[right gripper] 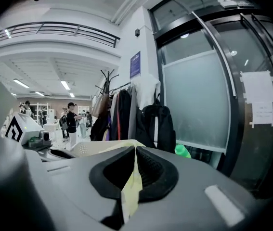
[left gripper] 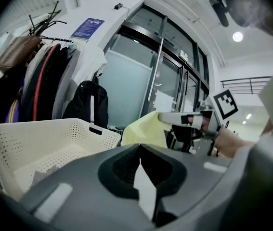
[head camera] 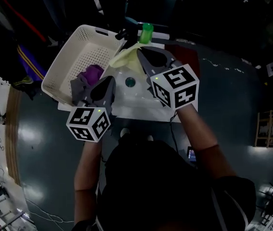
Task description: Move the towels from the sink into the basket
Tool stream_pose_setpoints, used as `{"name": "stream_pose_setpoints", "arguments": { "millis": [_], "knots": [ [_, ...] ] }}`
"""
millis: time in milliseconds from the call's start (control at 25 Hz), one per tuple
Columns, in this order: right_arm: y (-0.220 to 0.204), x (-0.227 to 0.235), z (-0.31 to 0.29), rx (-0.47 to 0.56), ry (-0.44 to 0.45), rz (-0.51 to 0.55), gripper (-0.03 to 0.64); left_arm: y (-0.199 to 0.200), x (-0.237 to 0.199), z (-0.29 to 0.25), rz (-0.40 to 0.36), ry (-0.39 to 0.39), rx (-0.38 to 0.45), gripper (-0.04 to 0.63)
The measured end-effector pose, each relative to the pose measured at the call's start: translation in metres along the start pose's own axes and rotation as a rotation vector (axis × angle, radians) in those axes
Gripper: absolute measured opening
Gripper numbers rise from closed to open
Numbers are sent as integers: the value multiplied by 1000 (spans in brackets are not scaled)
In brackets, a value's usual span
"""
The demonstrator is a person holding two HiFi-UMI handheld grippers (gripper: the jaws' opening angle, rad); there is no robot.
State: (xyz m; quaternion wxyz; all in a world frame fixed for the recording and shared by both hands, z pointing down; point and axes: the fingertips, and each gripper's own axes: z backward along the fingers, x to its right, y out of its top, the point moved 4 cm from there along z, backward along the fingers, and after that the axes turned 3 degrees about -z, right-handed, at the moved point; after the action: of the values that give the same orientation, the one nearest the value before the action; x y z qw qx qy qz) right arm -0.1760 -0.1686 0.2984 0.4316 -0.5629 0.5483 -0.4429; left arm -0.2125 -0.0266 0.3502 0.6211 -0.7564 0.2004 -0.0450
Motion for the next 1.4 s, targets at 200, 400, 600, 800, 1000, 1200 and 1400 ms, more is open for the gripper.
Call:
{"name": "stream_pose_setpoints", "arguments": {
  "millis": [200, 400, 600, 800, 1000, 1200, 1400],
  "knots": [
    [29, -24, -23, 57, 63, 46, 3, 7, -21, 27, 8, 74, 31, 9],
    [52, -47, -46, 101, 126, 72, 3, 11, -46, 56, 15, 158, 60, 9],
    [67, -66, -68, 120, 185, 85, 3, 18, -66, 81, 24, 239, 87, 9],
    [68, -95, -98, 104, 258, 89, 5, 18, -90, 104, 40, 323, 92, 9],
    [60, -119, -129, 73, 311, 91, 5, 10, -111, 116, 55, 372, 74, 9],
    [50, -140, -156, 29, 355, 93, 5, 7, -129, 127, 77, 409, 67, 9],
    [35, -156, -178, -20, 389, 102, 5, 4, -142, 131, 91, 429, 66, 9]
  ]
}}
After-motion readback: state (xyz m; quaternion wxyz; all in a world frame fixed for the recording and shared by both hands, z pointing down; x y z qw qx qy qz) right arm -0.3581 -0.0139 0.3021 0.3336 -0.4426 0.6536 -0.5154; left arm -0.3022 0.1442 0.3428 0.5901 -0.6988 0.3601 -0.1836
